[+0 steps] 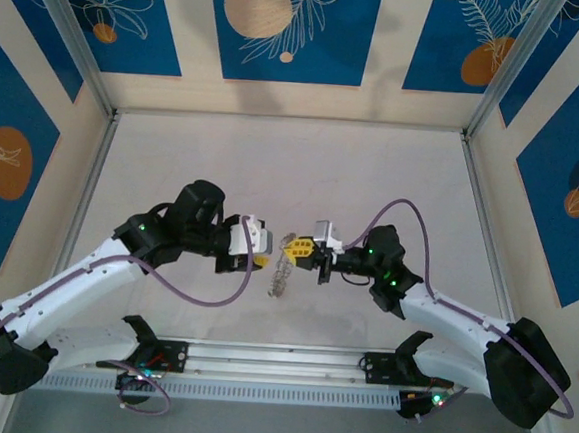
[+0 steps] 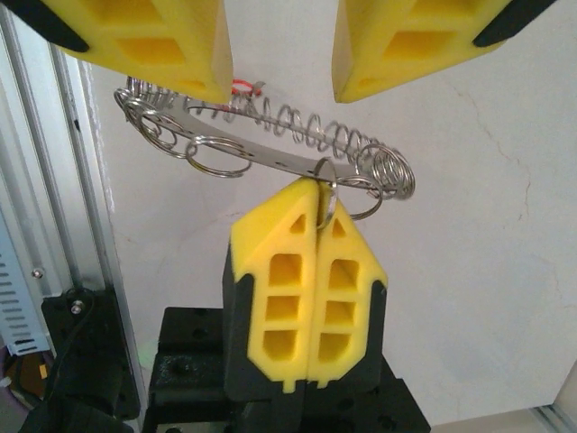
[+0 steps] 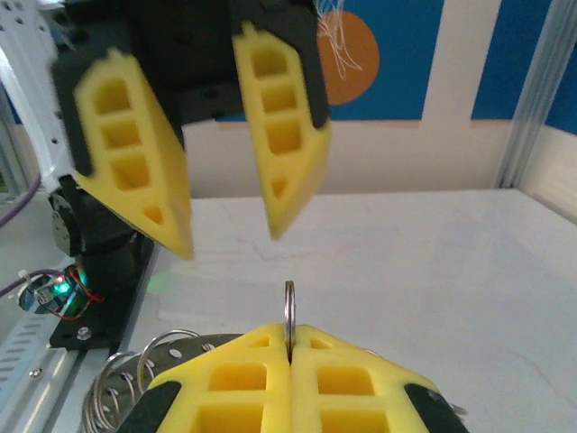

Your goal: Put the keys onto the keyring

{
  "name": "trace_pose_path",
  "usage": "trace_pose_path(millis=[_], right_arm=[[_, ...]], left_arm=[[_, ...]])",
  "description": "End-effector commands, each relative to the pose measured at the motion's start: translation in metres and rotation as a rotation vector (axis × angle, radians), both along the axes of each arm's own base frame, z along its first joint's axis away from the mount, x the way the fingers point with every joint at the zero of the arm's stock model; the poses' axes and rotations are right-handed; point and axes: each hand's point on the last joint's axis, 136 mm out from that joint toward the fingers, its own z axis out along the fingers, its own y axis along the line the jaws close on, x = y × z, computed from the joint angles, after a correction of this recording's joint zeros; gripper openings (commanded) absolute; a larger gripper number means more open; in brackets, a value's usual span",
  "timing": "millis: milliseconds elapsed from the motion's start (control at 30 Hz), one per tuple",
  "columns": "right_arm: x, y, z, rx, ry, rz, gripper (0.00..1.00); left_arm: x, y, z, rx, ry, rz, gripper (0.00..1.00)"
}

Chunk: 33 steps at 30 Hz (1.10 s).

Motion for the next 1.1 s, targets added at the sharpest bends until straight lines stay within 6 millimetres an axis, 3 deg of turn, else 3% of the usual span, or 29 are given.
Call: trace_pose_path(millis=[0,133,467,567,667,733,833,933,1067], right_arm=[[-0.015,-0.003,0.027,0.094,-0.089,0.070,0.00],[-0.021,-0.001,0.029,0.097,-0.094,0.106,0.00],[-0.021,-0.001,0.026,0.090,-0.098,0.095,0.00],[-0.021,0.000,0.025,0.082,-0.102,0.089,0.00],[-0.021,0.002,0.025,0.082,-0.102,0.089,0.00],[-0.020,0.002,0.026,0.084,-0.102,0.084,0.00],[-0.016,0.001,0.022,0.075,-0.101,0.056,0.01],[-0.012,0.002,0.012,0.016,-0.085,0.029,0.14],[-0.011,0.008,-0.011,-0.103,-0.088,0.014,0.15]], left_arm=[[0.000,-0.011,0.011,-0.089,0.021,-0.031,0.34],[0.006,-0.020,0.016,-0.126,0.043,-0.017,0.34],[-0.006,-0.029,0.023,-0.169,0.073,-0.115,0.21],[-0.009,-0.030,0.027,-0.180,0.062,-0.143,0.16],[-0.011,-0.030,0.027,-0.174,0.057,-0.156,0.00],[-0.010,-0.029,0.025,-0.164,0.051,-0.156,0.00],[-0.005,-0.026,0.021,-0.121,0.033,-0.134,0.00],[0.005,-0.021,0.015,-0.044,0.012,-0.088,0.00],[0.008,-0.017,-0.003,0.133,-0.041,-0.078,0.00]])
